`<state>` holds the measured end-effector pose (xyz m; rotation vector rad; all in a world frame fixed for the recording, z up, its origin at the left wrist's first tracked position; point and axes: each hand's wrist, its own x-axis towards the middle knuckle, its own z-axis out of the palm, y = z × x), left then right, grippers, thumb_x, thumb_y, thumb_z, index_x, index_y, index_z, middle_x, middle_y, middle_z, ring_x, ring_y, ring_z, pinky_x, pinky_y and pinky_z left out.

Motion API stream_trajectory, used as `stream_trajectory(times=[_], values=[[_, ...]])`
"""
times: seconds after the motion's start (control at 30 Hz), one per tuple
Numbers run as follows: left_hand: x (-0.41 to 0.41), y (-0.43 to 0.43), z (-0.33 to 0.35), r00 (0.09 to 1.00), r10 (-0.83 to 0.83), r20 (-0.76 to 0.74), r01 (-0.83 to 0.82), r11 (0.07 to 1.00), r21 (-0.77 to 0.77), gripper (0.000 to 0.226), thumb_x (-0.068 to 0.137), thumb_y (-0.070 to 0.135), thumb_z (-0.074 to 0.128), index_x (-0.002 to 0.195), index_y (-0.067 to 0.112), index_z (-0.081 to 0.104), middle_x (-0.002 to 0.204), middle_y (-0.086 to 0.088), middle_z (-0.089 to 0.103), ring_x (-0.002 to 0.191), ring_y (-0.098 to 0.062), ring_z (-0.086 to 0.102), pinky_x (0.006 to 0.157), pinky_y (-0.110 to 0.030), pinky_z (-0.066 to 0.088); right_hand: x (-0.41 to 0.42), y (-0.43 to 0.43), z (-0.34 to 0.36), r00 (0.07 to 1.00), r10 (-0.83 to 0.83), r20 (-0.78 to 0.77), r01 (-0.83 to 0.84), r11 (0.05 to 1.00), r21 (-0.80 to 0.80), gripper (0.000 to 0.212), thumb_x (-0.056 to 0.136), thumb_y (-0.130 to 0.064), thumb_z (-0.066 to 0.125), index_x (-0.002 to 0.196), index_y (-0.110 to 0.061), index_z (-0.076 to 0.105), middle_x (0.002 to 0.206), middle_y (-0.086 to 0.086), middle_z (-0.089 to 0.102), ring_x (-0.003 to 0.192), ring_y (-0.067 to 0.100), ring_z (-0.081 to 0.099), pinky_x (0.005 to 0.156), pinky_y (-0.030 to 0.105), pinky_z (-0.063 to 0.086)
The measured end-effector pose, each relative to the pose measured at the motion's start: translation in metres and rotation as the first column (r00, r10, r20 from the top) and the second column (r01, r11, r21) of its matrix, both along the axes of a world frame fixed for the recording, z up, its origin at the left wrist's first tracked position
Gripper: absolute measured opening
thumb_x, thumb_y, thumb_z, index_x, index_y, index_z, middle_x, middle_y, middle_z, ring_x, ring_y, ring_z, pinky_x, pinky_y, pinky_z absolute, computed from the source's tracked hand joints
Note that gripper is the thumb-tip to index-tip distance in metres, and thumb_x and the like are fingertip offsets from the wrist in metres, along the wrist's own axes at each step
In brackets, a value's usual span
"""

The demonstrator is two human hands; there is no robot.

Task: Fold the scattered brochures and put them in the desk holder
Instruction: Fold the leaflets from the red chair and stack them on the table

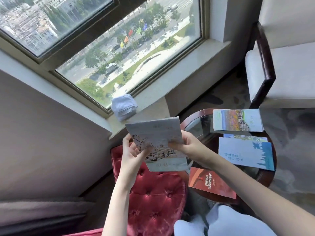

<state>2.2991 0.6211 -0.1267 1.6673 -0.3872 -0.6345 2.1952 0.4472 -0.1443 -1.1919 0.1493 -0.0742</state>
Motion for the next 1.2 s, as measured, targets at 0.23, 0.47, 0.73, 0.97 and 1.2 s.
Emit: stream_trajectory(times=[0.23, 0.47, 0.73, 0.97, 1.2], values=[[-0.005, -0.009, -0.005, 0.999, 0.033, -0.022, -0.031, 0.996, 0.088, 0.020, 0.080, 0.037, 0.067, 0.099, 0.043, 0.066, 0.103, 0.015, 0.071, 0.093, -0.001, 0.067, 0.072, -0.022, 0.050, -0.001, -0.014, -0.006, 0.993, -0.095, -0.065, 0.056, 0.893, -0.447, 0.044, 0.091, -0.014, 0.056, 0.132, -0.028, 0.046, 0.119, -0.010, 0.063, 0.110, 0.003, 0.058, 0.095, 0.020, 0.045], [0.008, -0.022, -0.008, 0.994, 0.098, -0.057, -0.097, 0.995, 0.024, 0.013, 0.081, 0.020, 0.067, 0.090, 0.029, 0.069, 0.083, 0.004, 0.075, 0.075, -0.009, 0.070, 0.059, -0.019, 0.051, -0.007, -0.027, -0.019, 0.954, -0.286, -0.090, 0.174, 0.774, -0.609, 0.028, 0.084, -0.022, 0.065, 0.107, -0.026, 0.051, 0.100, -0.014, 0.056, 0.089, -0.003, 0.054, 0.076, 0.017, 0.040], [0.027, -0.019, -0.022, 0.898, 0.203, -0.389, -0.290, 0.940, -0.178, 0.022, 0.090, 0.015, 0.054, 0.109, 0.007, 0.063, 0.092, -0.003, 0.074, 0.078, -0.014, 0.071, 0.060, -0.025, 0.058, -0.026, -0.026, -0.048, 0.798, -0.209, -0.566, 0.006, 0.941, -0.339, 0.092, 0.082, -0.045, 0.066, 0.148, -0.022, 0.007, 0.142, 0.001, 0.042, 0.122, 0.015, 0.047, 0.092, 0.027, 0.040], [0.052, 0.001, -0.050, 0.934, 0.188, -0.304, -0.184, 0.982, 0.041, 0.035, 0.086, 0.011, 0.061, 0.116, 0.028, 0.055, 0.099, -0.004, 0.070, 0.065, -0.012, 0.067, 0.052, -0.022, 0.054, -0.027, -0.003, -0.061, 0.557, -0.562, -0.611, 0.547, 0.802, -0.239, 0.076, 0.082, -0.004, 0.067, 0.144, -0.008, 0.023, 0.099, -0.002, 0.053, 0.098, 0.018, 0.054, 0.081, 0.030, 0.048], [0.064, -0.025, -0.060, 0.998, -0.047, -0.043, 0.056, 0.968, 0.244, 0.023, 0.081, 0.004, 0.065, 0.094, 0.022, 0.064, 0.096, -0.007, 0.071, 0.087, -0.019, 0.066, 0.072, -0.032, 0.052, -0.031, -0.027, -0.055, 0.439, -0.785, -0.438, 0.548, 0.620, -0.562, 0.037, 0.082, 0.002, 0.060, 0.118, -0.009, 0.057, 0.109, 0.011, 0.064, 0.087, 0.017, 0.056, 0.064, 0.025, 0.044]])
